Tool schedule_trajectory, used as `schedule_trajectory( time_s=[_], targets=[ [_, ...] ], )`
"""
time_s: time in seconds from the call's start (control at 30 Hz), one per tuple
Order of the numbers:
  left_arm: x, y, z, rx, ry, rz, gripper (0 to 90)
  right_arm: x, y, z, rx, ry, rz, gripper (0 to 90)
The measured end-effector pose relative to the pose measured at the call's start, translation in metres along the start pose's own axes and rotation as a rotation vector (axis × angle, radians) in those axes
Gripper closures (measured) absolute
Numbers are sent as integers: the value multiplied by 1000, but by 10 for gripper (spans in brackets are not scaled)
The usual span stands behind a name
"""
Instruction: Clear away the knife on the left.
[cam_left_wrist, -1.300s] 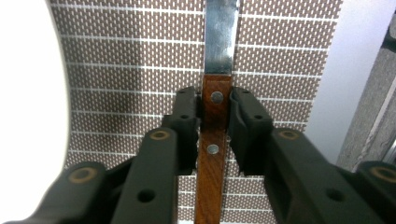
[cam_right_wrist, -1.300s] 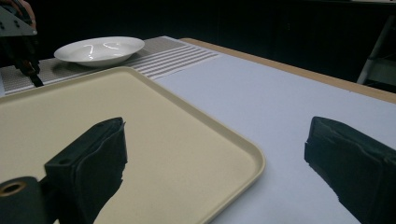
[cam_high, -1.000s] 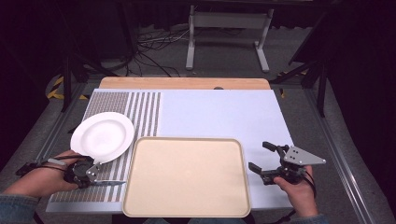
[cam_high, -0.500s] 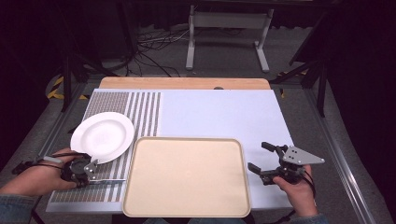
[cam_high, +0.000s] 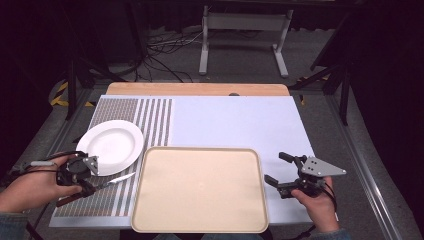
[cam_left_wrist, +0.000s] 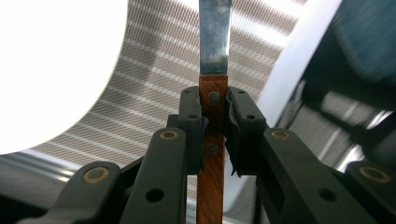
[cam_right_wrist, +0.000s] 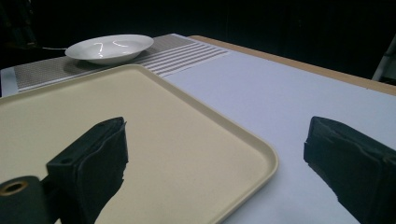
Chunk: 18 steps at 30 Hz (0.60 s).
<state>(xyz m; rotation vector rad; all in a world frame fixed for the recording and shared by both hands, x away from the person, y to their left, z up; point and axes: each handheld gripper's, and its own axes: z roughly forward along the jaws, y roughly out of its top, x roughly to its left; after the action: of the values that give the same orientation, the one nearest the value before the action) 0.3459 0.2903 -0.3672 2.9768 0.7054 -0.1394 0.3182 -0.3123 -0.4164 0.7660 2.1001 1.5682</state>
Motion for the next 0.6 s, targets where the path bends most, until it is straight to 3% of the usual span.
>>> schedule_trajectory(
  time_s=[0.1,0.13,0.2,0.3,0.47,0.6],
  targets=[
    [1,3,0,-5,-26,-85,779,0,0,0,-3,1,1,69],
    [1,3,0,-5,-26,-85,779,0,0,0,-3,1,1,69],
    [0,7,-1,-53,-56,-150,779,0,1,0,-7,0,4,69],
    [-2,13,-2,-63,-62,-171,779,0,1,1,-5,-3,6,68],
    [-8,26,0,-49,-70,-247,779,0,1,0,-14,0,13,69],
    [-10,33,-4,-123,-89,-358,778,-2,0,-1,-17,-5,14,68]
  ],
)
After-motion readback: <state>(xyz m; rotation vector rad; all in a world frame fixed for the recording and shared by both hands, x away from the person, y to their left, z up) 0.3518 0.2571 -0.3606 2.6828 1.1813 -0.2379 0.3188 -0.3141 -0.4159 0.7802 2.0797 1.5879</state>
